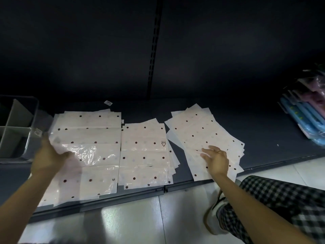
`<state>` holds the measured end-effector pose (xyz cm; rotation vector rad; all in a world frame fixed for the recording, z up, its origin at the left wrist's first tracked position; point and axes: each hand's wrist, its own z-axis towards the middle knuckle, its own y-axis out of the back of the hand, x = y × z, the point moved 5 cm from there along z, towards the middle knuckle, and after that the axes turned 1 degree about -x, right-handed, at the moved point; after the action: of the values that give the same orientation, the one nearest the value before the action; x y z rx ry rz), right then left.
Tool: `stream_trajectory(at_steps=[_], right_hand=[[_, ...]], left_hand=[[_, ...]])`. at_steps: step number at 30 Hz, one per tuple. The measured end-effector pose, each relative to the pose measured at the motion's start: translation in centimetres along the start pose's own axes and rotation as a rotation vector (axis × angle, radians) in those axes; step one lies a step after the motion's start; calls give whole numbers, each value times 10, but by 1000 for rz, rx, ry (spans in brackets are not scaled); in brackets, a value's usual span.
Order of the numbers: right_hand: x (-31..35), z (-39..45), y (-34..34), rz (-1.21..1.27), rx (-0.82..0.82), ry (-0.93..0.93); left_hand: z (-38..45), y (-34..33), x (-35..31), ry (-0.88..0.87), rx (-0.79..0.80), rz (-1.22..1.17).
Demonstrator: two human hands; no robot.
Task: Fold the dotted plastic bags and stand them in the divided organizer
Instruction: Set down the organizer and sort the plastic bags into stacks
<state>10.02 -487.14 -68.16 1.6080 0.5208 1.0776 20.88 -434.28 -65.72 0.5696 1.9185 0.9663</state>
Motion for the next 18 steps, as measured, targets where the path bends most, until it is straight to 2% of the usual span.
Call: stream_trajectory(at_steps=[2,4,5,7,9,11,13,15,17,18], right_hand=[[7,4,2,4,-21,-49],[17,7,4,-22,-24,-53],[27,6,6,-2,-41,-37],[57,-1,11,109,-87,41],[100,-16,16,224,-100,154],[143,-37,18,312,-76,286],[184,-62,15,378,10,440],[213,-86,6,403,134,615],[218,-96,0,414,171,713],[210,-91,-1,419,155,697]], left_hand=[[-10,-1,-3,-24,-78,61],[-26,-5,-20,-158,-154,124],[-35,-10,-33,-249,-134,98],[-61,-31,-66,-374,72,-87],[-94,-54,-100,-380,360,-342],[-123,-72,-126,-239,597,-640],[-138,-86,-141,-46,735,-825],[-134,-87,-145,-20,663,-840],[-116,-75,-139,-102,431,-695],[-105,-68,-132,-127,342,-620]])
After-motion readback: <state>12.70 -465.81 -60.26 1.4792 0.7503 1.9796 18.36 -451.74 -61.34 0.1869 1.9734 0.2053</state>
